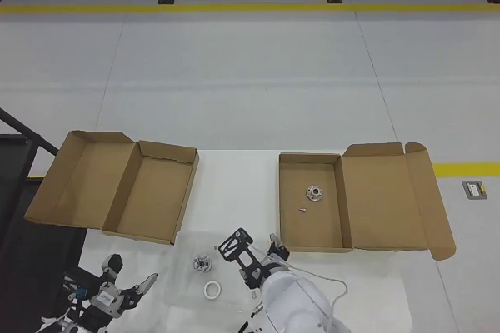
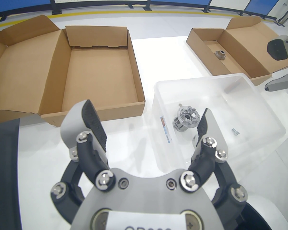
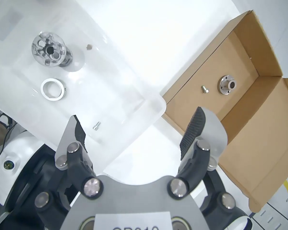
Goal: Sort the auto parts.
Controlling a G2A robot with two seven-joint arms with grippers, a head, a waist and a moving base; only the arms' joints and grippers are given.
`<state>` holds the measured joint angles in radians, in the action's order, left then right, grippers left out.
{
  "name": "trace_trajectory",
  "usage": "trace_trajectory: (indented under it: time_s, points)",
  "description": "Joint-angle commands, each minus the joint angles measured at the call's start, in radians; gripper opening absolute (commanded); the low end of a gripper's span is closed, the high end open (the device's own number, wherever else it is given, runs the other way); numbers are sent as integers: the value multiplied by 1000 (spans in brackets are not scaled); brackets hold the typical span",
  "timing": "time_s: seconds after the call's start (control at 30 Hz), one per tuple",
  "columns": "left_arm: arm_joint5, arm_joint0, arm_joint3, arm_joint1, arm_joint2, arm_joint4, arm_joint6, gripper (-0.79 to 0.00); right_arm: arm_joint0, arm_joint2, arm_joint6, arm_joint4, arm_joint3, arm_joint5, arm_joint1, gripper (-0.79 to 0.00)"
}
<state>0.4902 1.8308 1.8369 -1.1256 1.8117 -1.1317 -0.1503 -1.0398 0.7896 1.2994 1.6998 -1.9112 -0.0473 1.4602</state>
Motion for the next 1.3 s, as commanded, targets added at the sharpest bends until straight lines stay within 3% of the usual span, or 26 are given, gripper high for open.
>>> trace_trajectory:
  time_s: [0.0, 0.33, 0.47, 0.9, 0.97, 1.07, 1.17, 1.23, 1.27]
  points:
    - [0, 0, 0, 0, 0, 0, 0, 0, -1, 2, -5, 1, -2, 2, -1, 0]
    - [0, 0, 0, 0, 0, 0, 0, 0, -1, 2, -5, 1, -2, 2, -1, 0]
    - [0, 0, 0, 0, 0, 0, 0, 0, -39, -28, -68, 2, 6, -4, 5, 0]
    - [0, 0, 0, 0, 0, 0, 0, 0, 6, -94, 7, -127, 173, -116, 69, 0]
    - [0, 0, 0, 0, 0, 0, 0, 0, 12, -83, -2, -158, 211, -113, 75, -77]
    - [0, 0, 0, 0, 0, 0, 0, 0, 12, -71, -22, -185, 247, -108, 80, -114]
    - [0, 0, 0, 0, 0, 0, 0, 0, 3, -57, -34, -206, 272, -101, 82, -246]
    - [0, 0, 0, 0, 0, 0, 0, 0, 1, -47, -30, -218, 291, -94, 84, -296]
    - [0, 0, 0, 0, 0, 0, 0, 0, 1, -43, -29, -224, 298, -88, 84, -283]
